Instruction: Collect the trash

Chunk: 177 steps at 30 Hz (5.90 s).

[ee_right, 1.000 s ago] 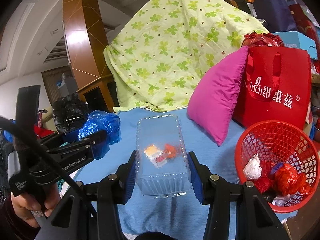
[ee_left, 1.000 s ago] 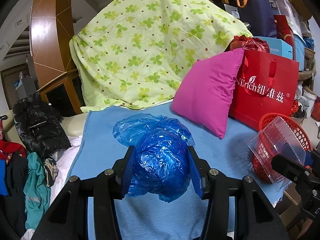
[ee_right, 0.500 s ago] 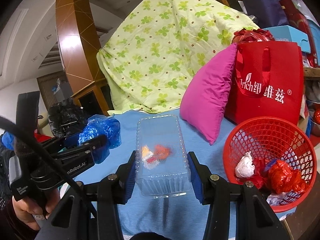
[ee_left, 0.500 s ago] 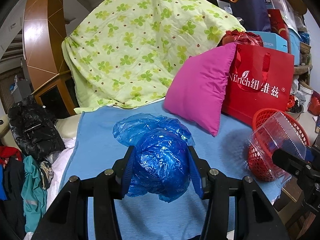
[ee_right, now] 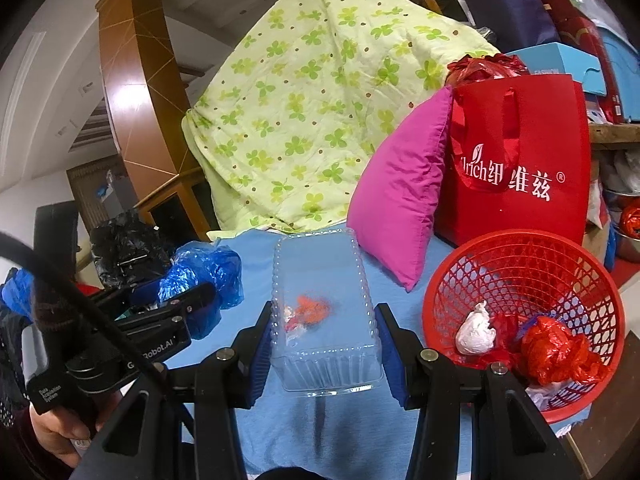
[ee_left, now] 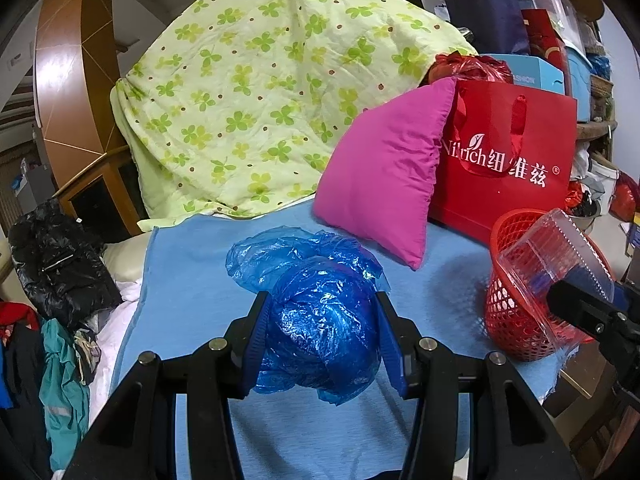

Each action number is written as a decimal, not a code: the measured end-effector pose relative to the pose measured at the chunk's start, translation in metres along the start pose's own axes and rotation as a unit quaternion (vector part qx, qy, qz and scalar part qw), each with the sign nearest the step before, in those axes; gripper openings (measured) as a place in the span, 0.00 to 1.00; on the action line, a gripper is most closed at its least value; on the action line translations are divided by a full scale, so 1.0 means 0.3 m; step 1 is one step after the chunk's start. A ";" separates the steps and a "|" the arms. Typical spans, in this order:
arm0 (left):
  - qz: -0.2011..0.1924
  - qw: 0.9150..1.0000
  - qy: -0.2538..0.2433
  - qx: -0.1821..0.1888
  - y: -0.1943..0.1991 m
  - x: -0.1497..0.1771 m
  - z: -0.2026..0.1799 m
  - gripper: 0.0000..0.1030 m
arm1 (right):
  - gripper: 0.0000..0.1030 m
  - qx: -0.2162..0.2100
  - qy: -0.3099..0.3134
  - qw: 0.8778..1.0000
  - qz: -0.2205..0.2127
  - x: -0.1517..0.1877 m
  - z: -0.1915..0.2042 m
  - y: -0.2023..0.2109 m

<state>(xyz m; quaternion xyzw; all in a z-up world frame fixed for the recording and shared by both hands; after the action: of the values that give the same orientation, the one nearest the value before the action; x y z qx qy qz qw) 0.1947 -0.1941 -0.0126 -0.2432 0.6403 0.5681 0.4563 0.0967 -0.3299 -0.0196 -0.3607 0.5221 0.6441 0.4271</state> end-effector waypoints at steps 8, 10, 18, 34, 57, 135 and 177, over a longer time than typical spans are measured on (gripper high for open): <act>0.000 1.000 -0.009 0.002 0.001 -0.002 -0.037 0.51 | 0.49 0.005 -0.011 1.000 -0.005 0.002 -0.038 0.019; 0.000 1.000 -0.012 0.004 0.003 0.001 -0.043 0.51 | 0.49 0.008 -0.014 1.000 -0.007 0.006 -0.047 0.029; 0.000 1.000 -0.023 0.010 0.008 0.005 -0.086 0.51 | 0.49 0.019 -0.028 0.999 -0.011 0.011 -0.100 0.052; 0.004 0.999 -0.038 0.019 0.005 0.013 -0.140 0.51 | 0.49 0.033 -0.055 0.998 -0.016 0.021 -0.166 0.082; 0.007 0.998 -0.061 0.034 -0.002 0.018 -0.193 0.51 | 0.49 0.055 -0.094 0.994 -0.024 0.043 -0.269 0.128; 0.005 0.997 0.014 0.079 0.115 0.062 0.022 0.68 | 0.63 0.075 -0.128 0.988 -0.045 -0.043 -0.188 0.317; -0.082 0.995 0.031 0.057 0.405 0.030 0.139 0.77 | 0.70 0.048 -0.042 0.994 -0.093 -0.138 0.068 0.519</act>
<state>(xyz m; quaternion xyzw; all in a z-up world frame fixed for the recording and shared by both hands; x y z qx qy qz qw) 0.1026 -0.1239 0.0437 -0.2857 0.6632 0.4840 0.4943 -0.0324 -0.3310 0.0789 -0.3593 0.4979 0.5906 0.5237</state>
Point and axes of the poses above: each gripper's, at about its wrist camera, not at the fingertips, and y roughly against the way its jaws point, z to its left, x to its underside, the point moved 5 cm from there along -y, roughly the way its jaws point, and after that the axes turned 10 degrees about y, right-handed, at the moved point
